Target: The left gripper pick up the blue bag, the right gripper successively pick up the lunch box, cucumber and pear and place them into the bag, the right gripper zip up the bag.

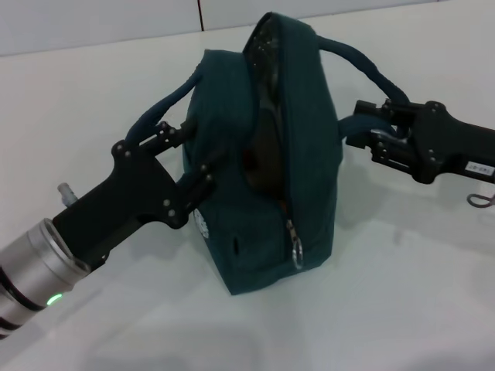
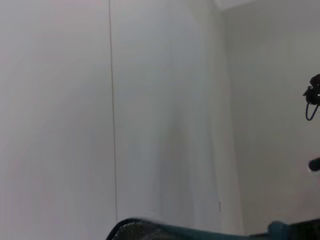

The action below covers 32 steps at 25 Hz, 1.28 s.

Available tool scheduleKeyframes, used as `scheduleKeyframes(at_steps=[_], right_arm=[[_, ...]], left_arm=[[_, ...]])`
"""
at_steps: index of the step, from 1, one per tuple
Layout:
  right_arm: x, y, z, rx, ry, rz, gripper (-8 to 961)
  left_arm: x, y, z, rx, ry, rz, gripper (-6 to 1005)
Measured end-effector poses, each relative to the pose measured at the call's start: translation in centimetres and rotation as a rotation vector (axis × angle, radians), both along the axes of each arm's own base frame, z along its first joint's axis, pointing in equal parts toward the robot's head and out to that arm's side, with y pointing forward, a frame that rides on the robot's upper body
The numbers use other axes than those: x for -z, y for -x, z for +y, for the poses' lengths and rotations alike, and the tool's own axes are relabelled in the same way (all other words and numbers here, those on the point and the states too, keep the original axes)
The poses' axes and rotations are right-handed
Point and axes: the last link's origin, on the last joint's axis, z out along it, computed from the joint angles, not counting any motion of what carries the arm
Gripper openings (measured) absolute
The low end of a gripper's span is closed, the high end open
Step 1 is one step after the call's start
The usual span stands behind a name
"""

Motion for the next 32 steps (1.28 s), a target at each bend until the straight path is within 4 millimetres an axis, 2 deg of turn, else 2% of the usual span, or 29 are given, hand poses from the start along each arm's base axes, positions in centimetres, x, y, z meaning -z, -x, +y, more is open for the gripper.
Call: scheduleKeyframes(at_steps=[3, 6, 11, 13, 15, 19, 23, 32], right_arm=[[-0.4, 0.0, -0.8, -0.028, 0.013, 0.017, 362], [-0.6, -0.3, -1.3, -0.024, 0.008, 0.030, 411], [-1.5, -0.6, -2.0, -0.001, -0.057, 0.107, 428], [-1.7, -0.5, -2.7, -0.025, -0.052, 0.137, 636], [-1.6, -0.4, -3.3, -0.061, -0.007, 0.131, 639], [-0.9, -0.6, -4.7, -0.113, 0.201, 0.048, 646], [0.7, -0.6, -5.2, -0.108, 0.313, -0.007, 585], [4.7, -0.3, -3.7, -0.038, 0.367, -0.122, 563]], left_arm=[[0.1, 0.0, -0.1, 0.003, 0.008, 0.007, 423], [0.2, 0.1, -0.1, 0.000, 0.009, 0.009, 430], [0.3, 0.2, -0.4, 0.002, 0.017, 0.015, 436], [0.3, 0.3, -0.4, 0.003, 0.020, 0.017, 436], [0.4, 0.3, -0.5, 0.004, 0.022, 0.019, 435], [0.3, 0.0, -0.3, 0.021, 0.022, 0.014, 433], [0.3, -0.1, -0.3, 0.027, 0.021, 0.014, 432], [0.2, -0.6, -0.1, 0.049, 0.020, 0.006, 430]])
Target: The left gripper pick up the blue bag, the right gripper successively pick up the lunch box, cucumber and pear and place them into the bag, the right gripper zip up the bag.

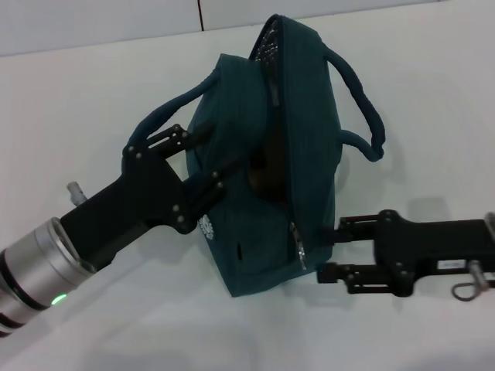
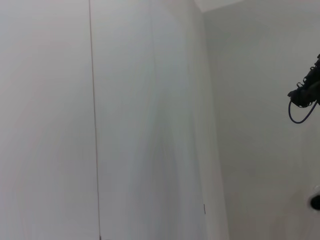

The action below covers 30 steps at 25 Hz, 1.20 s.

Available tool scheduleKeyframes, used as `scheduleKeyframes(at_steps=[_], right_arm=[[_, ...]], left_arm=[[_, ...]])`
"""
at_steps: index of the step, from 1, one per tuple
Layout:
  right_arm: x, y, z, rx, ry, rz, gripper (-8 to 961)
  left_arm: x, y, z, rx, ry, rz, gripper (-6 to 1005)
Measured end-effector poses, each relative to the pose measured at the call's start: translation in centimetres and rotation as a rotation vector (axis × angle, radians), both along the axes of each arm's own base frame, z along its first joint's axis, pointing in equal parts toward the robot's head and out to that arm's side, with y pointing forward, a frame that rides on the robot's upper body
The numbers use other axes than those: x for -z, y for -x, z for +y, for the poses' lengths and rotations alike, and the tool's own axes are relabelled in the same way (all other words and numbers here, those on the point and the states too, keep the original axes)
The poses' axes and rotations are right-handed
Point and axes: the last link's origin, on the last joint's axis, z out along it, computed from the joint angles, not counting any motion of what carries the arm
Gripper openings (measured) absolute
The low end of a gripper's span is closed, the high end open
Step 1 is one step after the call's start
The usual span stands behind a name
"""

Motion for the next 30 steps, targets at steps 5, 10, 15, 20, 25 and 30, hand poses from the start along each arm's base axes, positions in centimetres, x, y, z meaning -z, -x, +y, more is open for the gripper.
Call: scheduleKeyframes(at_steps=[5, 10, 15, 20, 25, 30], right_arm=[[0.9, 0.4, 1.0, 0.013, 0.006, -0.026, 556], [1.7, 1.5, 1.5, -0.009, 0.044, -0.017, 546], [2.4, 2.1, 1.4, -0.034, 0.107, -0.036, 536], [2.5, 2.3, 1.6, -0.032, 0.123, -0.045, 526], [2.4, 2.3, 2.1, 0.017, 0.118, -0.046, 516], [2.4, 2.5, 2.5, 0.014, 0.107, -0.046, 506]], left_arm=[[0.0, -0.2, 0.1, 0.009, -0.001, 0.001, 430], [0.0, -0.2, 0.1, 0.011, -0.001, -0.001, 431], [0.0, -0.2, 0.2, 0.008, -0.005, -0.004, 431], [-0.1, -0.3, 0.1, 0.012, -0.007, -0.007, 431], [-0.1, -0.2, 0.0, 0.013, -0.015, -0.005, 431], [-0.2, -0.1, 0.1, 0.011, -0.024, -0.006, 432]])
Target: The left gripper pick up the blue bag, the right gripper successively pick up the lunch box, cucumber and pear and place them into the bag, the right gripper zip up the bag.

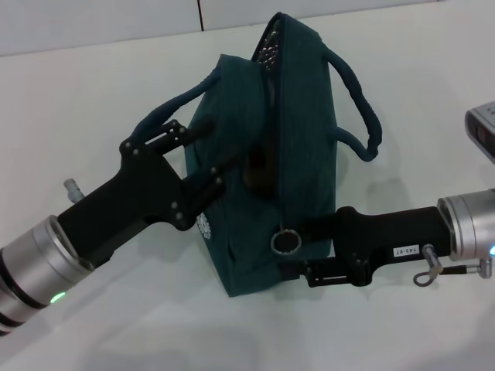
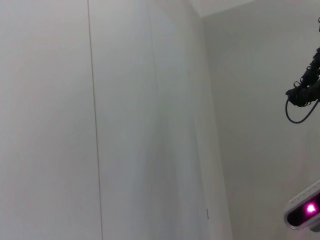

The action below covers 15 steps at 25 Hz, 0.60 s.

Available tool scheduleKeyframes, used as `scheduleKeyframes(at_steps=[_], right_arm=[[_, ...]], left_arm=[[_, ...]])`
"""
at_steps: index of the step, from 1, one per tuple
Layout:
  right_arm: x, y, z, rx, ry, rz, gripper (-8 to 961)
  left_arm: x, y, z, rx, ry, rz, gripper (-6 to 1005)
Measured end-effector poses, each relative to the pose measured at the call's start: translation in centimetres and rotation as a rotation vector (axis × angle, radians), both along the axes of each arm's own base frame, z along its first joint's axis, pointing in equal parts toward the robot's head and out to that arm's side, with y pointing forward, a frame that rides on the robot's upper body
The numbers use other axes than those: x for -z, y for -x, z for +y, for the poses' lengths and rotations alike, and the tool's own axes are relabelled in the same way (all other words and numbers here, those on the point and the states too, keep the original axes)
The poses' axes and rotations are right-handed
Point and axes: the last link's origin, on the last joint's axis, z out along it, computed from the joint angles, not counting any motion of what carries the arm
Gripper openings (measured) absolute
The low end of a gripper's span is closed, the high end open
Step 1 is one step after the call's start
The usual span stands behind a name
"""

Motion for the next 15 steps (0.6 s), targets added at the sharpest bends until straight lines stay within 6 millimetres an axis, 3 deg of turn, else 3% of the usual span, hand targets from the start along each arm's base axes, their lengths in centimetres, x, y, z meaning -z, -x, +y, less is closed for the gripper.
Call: scheduleKeyframes(at_steps=[8, 14, 15], right_arm=[[-0.17, -0.18, 0.47, -0.060, -0.054, -0.035, 490], [-0.13, 0.42, 0.79, -0.122, -0.069, -0.036, 273], [-0.08, 0.57, 0.86, -0.129, -0.066, -0.038, 202]], left_arm=[[-0.02, 0.08, -0.07, 0.036, -0.066, 0.033, 432], [-0.43, -0.08, -0.04, 0.034, -0.081, 0.003, 432], [-0.64, -0.14, -0.15, 0.031, -0.085, -0.018, 434]])
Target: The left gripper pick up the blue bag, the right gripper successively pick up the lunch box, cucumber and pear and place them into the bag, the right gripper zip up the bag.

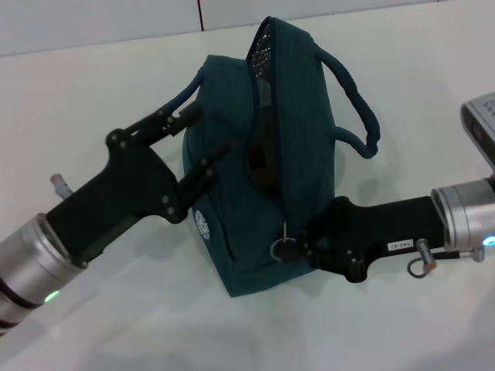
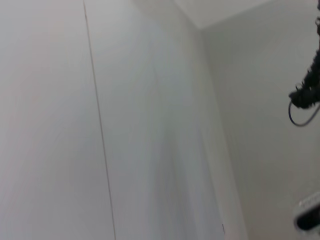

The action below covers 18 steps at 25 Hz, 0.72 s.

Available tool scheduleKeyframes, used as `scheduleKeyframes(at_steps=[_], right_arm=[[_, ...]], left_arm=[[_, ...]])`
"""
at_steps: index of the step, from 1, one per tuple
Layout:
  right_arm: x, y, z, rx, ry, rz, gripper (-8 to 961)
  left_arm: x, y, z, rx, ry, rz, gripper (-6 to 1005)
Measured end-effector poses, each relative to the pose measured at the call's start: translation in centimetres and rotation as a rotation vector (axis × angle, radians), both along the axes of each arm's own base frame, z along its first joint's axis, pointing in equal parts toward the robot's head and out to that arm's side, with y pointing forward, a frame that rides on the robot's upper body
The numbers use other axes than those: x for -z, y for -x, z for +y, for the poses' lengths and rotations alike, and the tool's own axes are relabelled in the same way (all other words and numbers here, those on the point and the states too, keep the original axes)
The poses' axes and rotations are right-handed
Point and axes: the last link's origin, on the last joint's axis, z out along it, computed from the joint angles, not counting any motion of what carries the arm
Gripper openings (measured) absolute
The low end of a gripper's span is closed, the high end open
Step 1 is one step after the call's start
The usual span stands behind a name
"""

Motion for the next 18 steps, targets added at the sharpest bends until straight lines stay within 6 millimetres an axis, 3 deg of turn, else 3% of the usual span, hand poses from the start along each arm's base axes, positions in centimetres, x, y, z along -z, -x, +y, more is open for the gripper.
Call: scheduleKeyframes(at_steps=[2, 8, 13, 18], right_arm=[[0.1, 0.3, 0.1, -0.017, 0.009, -0.006, 60], [0.4, 1.3, 0.6, -0.077, 0.025, -0.022, 8], [0.2, 2.2, 1.4, -0.134, -0.039, 0.001, 8], [-0.1, 3.7, 2.5, -0.212, -0.125, 0.045, 8]], left_arm=[[-0.3, -0.1, -0.2, 0.001, -0.004, -0.025, 438], [-1.0, -0.3, -0.9, 0.019, 0.013, -0.098, 453], [-1.8, 0.2, -1.3, -0.040, 0.046, -0.179, 588], [-1.9, 2.9, -2.3, -0.203, 0.029, -0.195, 740]])
